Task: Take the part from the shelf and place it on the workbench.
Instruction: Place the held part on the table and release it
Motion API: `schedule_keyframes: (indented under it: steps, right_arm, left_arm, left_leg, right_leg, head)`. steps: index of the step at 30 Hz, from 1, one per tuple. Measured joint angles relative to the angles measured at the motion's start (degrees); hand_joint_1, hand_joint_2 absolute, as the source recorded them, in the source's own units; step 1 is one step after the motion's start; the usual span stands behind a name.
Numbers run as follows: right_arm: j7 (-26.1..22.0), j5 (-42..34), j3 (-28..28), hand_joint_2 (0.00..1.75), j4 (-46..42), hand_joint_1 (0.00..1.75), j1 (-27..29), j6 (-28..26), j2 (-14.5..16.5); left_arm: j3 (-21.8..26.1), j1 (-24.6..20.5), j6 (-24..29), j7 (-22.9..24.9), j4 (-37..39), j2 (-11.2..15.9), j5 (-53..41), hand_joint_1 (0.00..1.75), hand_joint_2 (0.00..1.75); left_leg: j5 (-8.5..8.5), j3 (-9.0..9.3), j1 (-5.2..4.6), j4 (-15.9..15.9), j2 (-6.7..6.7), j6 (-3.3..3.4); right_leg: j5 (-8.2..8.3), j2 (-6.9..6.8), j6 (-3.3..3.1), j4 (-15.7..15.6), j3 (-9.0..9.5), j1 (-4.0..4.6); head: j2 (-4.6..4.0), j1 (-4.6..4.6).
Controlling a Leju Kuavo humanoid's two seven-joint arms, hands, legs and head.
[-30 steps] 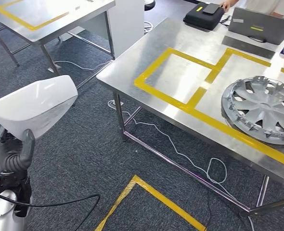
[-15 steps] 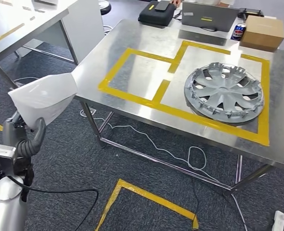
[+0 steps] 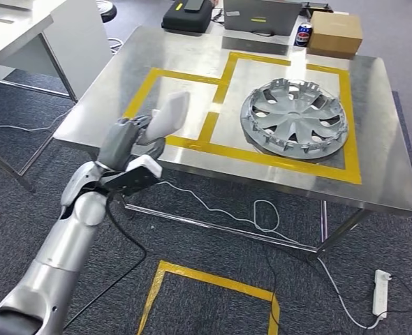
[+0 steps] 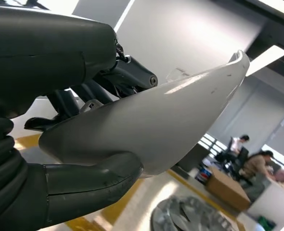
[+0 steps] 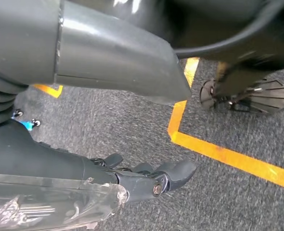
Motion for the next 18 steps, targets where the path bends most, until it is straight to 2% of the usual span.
schedule_keyframes:
  steps: [1, 2, 3, 4, 5, 6, 8, 9, 10, 11, 12, 13, 14, 15, 17, 18]
  right_arm:
    - [0.14, 0.45, 0.05, 0.0, 0.02, 0.0, -0.18, 0.09, -0.09]
    - [0.31, 1.02, 0.2, 0.0, 0.03, 0.0, -0.3, 0.12, -0.14]
    - [0.54, 1.61, 0.47, 0.0, 0.05, 0.0, -0.32, 0.11, -0.17]
    - [0.78, 2.13, 0.79, 0.0, 0.07, 0.0, -0.22, 0.07, -0.17]
    - [0.98, 2.55, 1.14, 0.0, 0.08, 0.0, -0.09, 0.02, -0.17]
    - [1.19, 3.02, 1.5, 0.0, 0.09, 0.0, -0.02, -0.04, -0.17]
    - [1.67, 4.57, 2.51, 0.0, 0.09, 0.0, -0.19, -0.13, -0.14]
    - [1.98, 5.52, 3.23, 0.0, 0.09, 0.0, -0.37, -0.16, -0.08]
    - [2.3, 6.38, 4.04, 0.0, 0.09, 0.0, -0.51, -0.21, 0.02]
    - [2.62, 6.98, 4.8, 0.0, 0.09, 0.0, -0.55, -0.26, 0.14]
    - [2.84, 7.36, 5.44, 0.0, 0.09, 0.0, -0.51, -0.34, 0.27]
    - [2.98, 7.56, 5.97, 0.0, 0.09, 0.0, -0.43, -0.41, 0.39]
    - [3.05, 7.68, 6.38, 0.0, 0.09, 0.0, -0.4, -0.45, 0.48]
    - [3.05, 7.77, 6.7, 0.0, 0.09, 0.0, -0.44, -0.49, 0.54]
    - [3.04, 7.87, 7.19, 0.0, 0.09, 0.0, -0.59, -0.5, 0.59]
    - [3.04, 7.87, 7.37, 0.0, 0.09, 0.0, -0.58, -0.5, 0.59]
  left_arm:
    - [-1.95, -1.84, 0.15, 0.8, 1.86, -0.43, -1.57, 1.75, 1.75]
    - [-3.65, -3.25, 0.32, 1.45, 3.5, -0.63, -2.83, 1.75, 1.75]
    - [-5.0, -4.27, 0.49, 1.89, 4.82, -0.65, -3.7, 1.75, 1.75]
    - [-6.05, -4.97, 0.63, 2.16, 5.8, -0.62, -4.15, 1.75, 1.75]
    - [-6.83, -5.55, 0.79, 2.25, 6.6, -0.5, -4.43, 1.75, 1.75]
    - [-7.34, -6.14, 0.98, 2.26, 7.32, -0.14, -4.69, 1.75, 1.75]
    - [-8.02, -7.06, 1.48, 2.3, 8.79, 1.41, -5.38, 1.75, 1.75]
    - [-8.24, -7.14, 1.66, 2.33, 9.42, 2.64, -5.71, 1.75, 1.75]
    - [-8.4, -6.97, 1.79, 2.34, 9.96, 3.99, -5.91, 1.75, 1.75]
    - [-8.47, -6.74, 1.85, 2.32, 10.41, 5.29, -6.03, 1.75, 1.75]
    - [-8.51, -6.57, 1.9, 2.3, 10.77, 6.51, -6.05, 1.75, 1.75]
    - [-8.51, -6.56, 1.96, 2.29, 11.04, 7.47, -6.05, 1.75, 1.75]
    - [-8.51, -6.65, 2.02, 2.28, 11.23, 8.19, -6.05, 1.75, 1.75]
    - [-8.51, -6.78, 2.08, 2.26, 11.34, 8.73, -6.04, 1.75, 1.75]
    - [-8.58, -6.83, 2.15, 2.23, 11.49, 9.29, -6.06, 1.75, 1.75]
    - [-8.63, -6.79, 2.17, 2.22, 11.54, 9.37, -6.09, 1.75, 1.75]
  left_leg:
    - [-0.1, 0.05, -0.18, 0.07, 0.65, -0.18]
    - [-0.2, 0.09, -0.32, 0.12, 1.4, -0.38]
    - [-0.3, 0.2, -0.34, 0.1, 2.25, -0.59]
    - [-0.56, 0.32, -0.28, 0.13, 2.55, -0.91]
    - [-1.15, 0.21, -0.16, 0.68, 1.94, -1.26]
    - [-2.19, -0.44, -0.02, 2.24, 0.7, -1.61]
    - [-5.2, -3.65, 0.24, 8.55, -2.42, -2.15]
    - [-6.46, -5.7, 0.28, 12.23, -3.18, -2.31]
    - [-6.87, -7.3, 0.29, 14.75, -3.6, -2.4]
    - [-6.26, -8.07, 0.29, 15.48, -3.87, -2.41]
    - [-4.61, -7.79, 0.3, 14.07, -4.18, -2.32]
    - [-2.38, -6.6, 0.34, 10.94, -4.81, -2.2]
    - [-0.37, -4.95, 0.44, 7.15, -6.18, -2.11]
    - [0.95, -3.46, 0.63, 3.74, -7.46, -2.0]
    - [1.56, -2.04, 0.81, 0.42, -9.06, -1.67]
    - [1.47, -1.99, 0.78, 0.15, -8.6, -1.34]
  right_leg:
    - [0.58, -0.66, -0.25, -1.75, 0.88, 0.21]
    - [0.7, -0.35, -0.43, -2.14, 0.93, 0.34]
    - [0.88, 0.67, -0.64, -2.12, 0.7, 0.28]
    - [1.0, 1.56, -0.84, -2.16, 0.6, 0.13]
    - [1.11, 2.43, -1.04, -2.25, 0.57, -0.06]
    - [1.23, 3.22, -1.23, -2.36, 0.6, -0.3]
    - [1.34, 4.72, -1.47, -2.43, 0.58, -0.64]
    - [1.37, 5.57, -1.58, -2.43, 0.55, -0.73]
    - [1.39, 6.54, -1.67, -2.43, 0.54, -0.8]
    - [1.41, 7.51, -1.72, -2.42, 0.54, -0.86]
    - [1.45, 8.51, -1.7, -2.42, 0.56, -0.91]
    - [1.5, 9.39, -1.63, -2.41, 0.57, -0.97]
    - [1.55, 10.11, -1.49, -2.38, 0.5, -0.95]
    - [1.57, 10.72, -1.31, -2.25, 0.33, -0.87]
    - [1.69, 11.78, -0.78, -2.25, -0.15, -0.85]
    - [1.81, 12.34, -0.44, -2.38, -0.39, -0.94]
  head:
    - [0.0, 0.04]
    - [0.0, 0.08]
    - [0.0, 0.05]
    - [0.0, 0.07]
    - [0.0, 0.04]
    - [0.0, -0.02]
    - [0.0, -0.08]
    - [0.0, -0.09]
    - [0.0, -0.1]
    - [0.0, -0.12]
    - [0.0, -0.13]
    - [0.0, -0.14]
    - [0.0, -0.14]
    - [0.0, -0.11]
    - [0.0, -0.05]
    - [0.0, -0.03]
